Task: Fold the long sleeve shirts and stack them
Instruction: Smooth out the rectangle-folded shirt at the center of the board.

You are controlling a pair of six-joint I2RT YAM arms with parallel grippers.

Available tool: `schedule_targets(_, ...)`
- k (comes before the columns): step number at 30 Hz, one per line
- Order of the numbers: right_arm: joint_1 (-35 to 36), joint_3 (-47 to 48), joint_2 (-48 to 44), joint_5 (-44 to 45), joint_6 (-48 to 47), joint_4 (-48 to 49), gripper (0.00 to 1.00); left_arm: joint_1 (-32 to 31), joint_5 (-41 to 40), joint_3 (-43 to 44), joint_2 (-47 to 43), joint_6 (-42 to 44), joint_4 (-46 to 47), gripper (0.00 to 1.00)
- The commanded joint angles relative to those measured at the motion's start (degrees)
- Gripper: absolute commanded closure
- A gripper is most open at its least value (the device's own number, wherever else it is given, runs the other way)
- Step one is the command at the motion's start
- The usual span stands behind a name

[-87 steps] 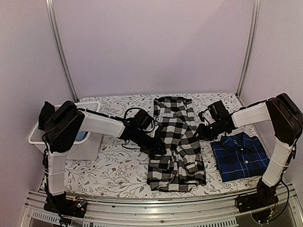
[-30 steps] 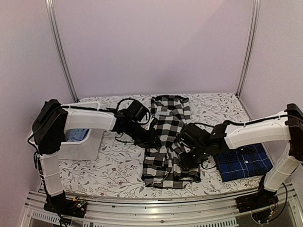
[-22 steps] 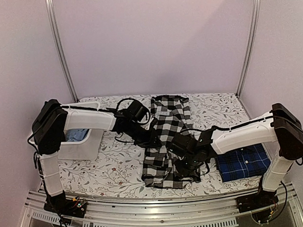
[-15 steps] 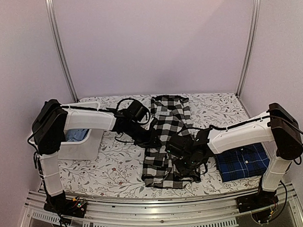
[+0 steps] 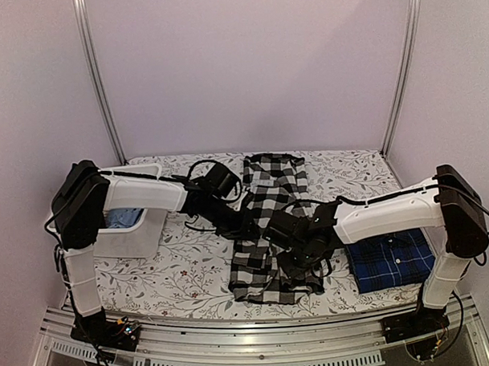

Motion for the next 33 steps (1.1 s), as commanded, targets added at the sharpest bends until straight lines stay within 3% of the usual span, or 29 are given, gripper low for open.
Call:
schedule_targets(1, 0.6, 2.2, -1.3, -2.0, -1.0, -0.2, 1.0, -0.3, 0.6, -1.0, -2.5, 0.6, 0.9, 0.75)
schedule_targets(21, 1.5, 0.5, 1.3, -10.0, -1.1, 2.4, 0.98, -0.5, 1.5, -1.5, -2.1, 0.3, 1.7, 0.75)
schedule_targets(27, 1.0, 0.0, -2.3, -9.7, -0.7, 3.9, 0.69, -0.5, 1.4, -1.7, -2.3, 0.3, 1.4, 0.75)
schedule_targets(33, -3.3, -3.1, -10.5, -13.3, -0.1, 9.9, 0.66, -0.9, 1.4, -1.9, -2.9, 0.2, 1.4, 0.75)
